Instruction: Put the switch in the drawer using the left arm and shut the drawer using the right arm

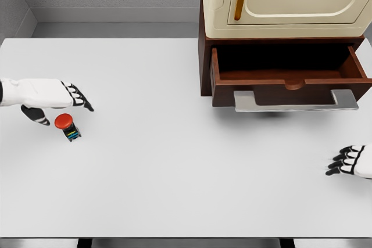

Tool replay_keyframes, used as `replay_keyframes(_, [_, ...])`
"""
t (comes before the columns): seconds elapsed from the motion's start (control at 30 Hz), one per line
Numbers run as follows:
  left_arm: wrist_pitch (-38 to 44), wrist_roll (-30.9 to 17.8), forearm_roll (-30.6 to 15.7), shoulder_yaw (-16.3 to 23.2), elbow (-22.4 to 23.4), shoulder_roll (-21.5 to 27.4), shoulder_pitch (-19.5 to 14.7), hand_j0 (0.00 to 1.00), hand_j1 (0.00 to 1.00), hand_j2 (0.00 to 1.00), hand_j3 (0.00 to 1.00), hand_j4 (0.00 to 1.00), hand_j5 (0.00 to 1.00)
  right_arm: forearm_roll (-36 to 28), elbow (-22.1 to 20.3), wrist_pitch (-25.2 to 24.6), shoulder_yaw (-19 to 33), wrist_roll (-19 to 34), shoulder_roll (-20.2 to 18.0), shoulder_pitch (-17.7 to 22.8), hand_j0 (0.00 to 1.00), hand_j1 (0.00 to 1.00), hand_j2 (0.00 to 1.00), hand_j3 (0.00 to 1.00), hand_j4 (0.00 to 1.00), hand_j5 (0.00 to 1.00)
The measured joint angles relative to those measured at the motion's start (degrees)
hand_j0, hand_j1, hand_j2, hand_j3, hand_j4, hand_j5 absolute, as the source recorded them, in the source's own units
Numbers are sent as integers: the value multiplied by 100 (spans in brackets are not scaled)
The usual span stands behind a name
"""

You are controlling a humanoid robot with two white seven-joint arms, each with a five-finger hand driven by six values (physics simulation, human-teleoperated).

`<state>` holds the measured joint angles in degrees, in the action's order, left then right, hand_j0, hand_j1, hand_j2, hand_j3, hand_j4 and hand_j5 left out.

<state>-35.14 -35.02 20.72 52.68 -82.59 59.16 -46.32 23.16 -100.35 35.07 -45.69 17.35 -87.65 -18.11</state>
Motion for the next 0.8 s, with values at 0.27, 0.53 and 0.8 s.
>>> replay_keyframes(0.27, [1, 0, 62, 79, 22, 190, 158, 86, 86, 86, 86, 86, 86, -196, 1232, -1, -11, -274, -342, 157, 100, 100, 100, 100, 100, 100])
replay_keyframes(0.53, [4, 2, 63, 82, 24, 198, 176, 83, 83, 83, 83, 83, 83, -230, 3571, -2, -5, -665, -432, 158, 100, 100, 100, 100, 100, 100])
replay_keyframes(0.8, [2, 1, 33, 74, -20, 164, 149, 83, 83, 83, 83, 83, 83, -598, 5085, -2, 229, -770, -424, 158, 100, 100, 100, 100, 100, 100])
